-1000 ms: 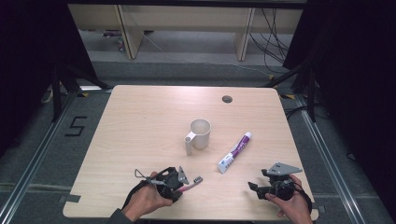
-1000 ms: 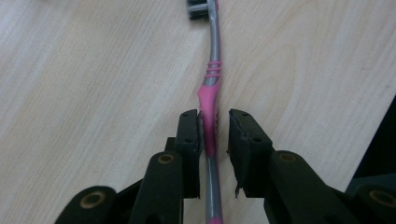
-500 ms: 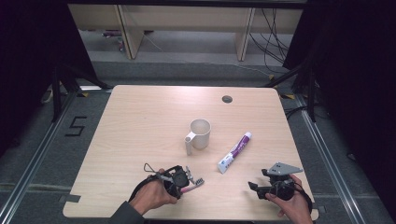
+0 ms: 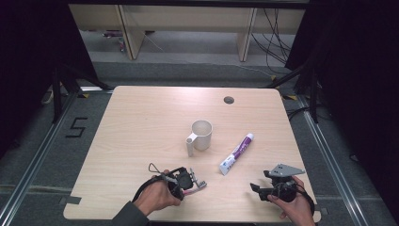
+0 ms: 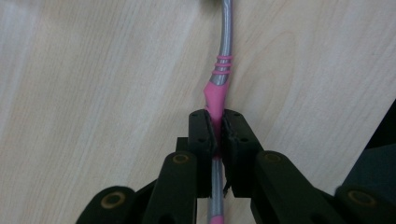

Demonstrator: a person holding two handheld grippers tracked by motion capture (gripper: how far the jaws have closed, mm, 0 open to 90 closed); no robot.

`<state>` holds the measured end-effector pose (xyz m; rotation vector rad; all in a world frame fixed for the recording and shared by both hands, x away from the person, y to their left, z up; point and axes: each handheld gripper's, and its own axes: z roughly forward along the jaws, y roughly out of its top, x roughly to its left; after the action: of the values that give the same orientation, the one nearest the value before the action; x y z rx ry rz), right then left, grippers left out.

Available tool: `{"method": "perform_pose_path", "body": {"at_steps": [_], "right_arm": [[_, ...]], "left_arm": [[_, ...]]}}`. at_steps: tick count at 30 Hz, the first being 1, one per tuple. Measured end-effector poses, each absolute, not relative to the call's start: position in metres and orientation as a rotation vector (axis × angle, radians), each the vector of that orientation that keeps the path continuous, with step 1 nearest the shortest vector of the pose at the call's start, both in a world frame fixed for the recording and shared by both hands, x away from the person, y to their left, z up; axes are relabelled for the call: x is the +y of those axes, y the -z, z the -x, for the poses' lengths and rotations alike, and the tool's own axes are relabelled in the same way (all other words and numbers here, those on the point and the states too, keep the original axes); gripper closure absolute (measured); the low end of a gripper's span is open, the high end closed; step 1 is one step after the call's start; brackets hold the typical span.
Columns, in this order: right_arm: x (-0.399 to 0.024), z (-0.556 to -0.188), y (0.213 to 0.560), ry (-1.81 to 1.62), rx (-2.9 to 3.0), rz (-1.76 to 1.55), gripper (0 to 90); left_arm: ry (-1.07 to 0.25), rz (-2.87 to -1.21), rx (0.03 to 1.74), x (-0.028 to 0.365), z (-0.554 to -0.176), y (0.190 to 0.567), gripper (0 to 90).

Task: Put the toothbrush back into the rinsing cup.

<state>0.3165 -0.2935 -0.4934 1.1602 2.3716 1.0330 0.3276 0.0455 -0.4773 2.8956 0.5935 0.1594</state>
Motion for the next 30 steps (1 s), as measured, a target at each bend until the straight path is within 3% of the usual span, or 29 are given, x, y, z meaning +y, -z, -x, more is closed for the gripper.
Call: {"method": "perform_pose_path", "body": {"at_steps": [14, 21, 30], "right_arm": [[-0.294, -0.317, 0.494, -1.031, 2.365, -1.151, 25.7], [-0.295, -0.318, 0.494, -1.034, 2.365, -1.152, 25.7], [-0.295, -0.318, 0.494, -1.026, 2.367, -1.138, 25.7]], "left_arm": [[-0.202, -2.639, 0.619, 0.069, -0.333, 0.442, 82.5], [-0.204, -2.461, 0.667, 0.081, -0.336, 0.431, 82.4], [-0.301, -2.163, 0.697, 0.097, -0.337, 0.411, 82.4]]}}
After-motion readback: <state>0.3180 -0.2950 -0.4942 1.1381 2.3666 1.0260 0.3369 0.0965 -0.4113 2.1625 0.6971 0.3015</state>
